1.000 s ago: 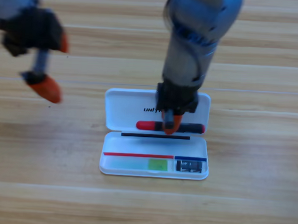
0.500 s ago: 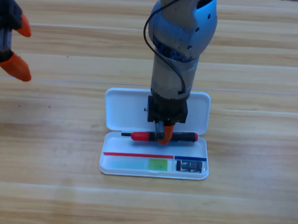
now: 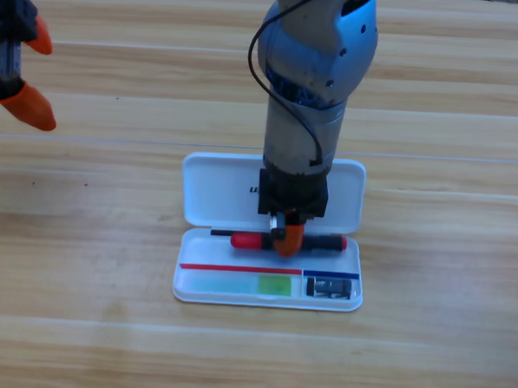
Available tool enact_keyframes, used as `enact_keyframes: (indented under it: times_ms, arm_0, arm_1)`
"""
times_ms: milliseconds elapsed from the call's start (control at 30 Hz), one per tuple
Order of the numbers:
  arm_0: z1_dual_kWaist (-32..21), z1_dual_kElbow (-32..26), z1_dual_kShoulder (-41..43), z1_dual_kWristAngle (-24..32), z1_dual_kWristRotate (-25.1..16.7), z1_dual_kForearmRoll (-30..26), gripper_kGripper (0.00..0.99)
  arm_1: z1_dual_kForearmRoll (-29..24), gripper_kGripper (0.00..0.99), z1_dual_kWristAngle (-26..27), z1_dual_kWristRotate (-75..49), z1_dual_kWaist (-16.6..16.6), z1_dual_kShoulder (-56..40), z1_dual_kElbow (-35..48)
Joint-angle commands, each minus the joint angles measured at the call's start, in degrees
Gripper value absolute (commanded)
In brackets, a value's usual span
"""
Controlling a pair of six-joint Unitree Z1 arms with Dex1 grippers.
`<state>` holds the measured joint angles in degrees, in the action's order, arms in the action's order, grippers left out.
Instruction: Clean up eraser and pencils
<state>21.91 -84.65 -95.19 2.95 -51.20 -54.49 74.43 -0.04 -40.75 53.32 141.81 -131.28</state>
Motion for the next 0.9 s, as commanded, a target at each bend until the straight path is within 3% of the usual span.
enact_keyframes:
  times_ms: [33, 300, 633, 767, 900]
  arm_0:
    - [-1.2, 0.7, -2.3, 0.6, -0.5, 0.7, 0.99]
    - [-1.5, -5.0, -6.7, 1.7, -0.3, 1.2, 0.99]
    - [-1.6, -21.8, -19.6, 4.1, 1.8, -0.4, 0.99]
    - [-1.5, -28.7, -26.5, 6.3, 2.9, -0.9, 0.969]
    - [-1.4, -35.2, -33.0, 9.7, 2.9, -3.9, 0.795]
  arm_1:
    - [1.1, 0.867, 1.5, 0.3, 3.1, -2.9, 3.9]
    - [1.1, 0.89, 6.1, 0.8, 4.4, -16.2, 9.6]
    - [0.4, 0.9, 12.9, 1.7, 5.0, -35.8, 19.7]
    - [-5.6, 0.9, 16.6, 4.5, 5.0, -43.5, 26.3]
    - [-13.5, 0.904, 21.0, 8.2, 5.0, -49.8, 34.1]
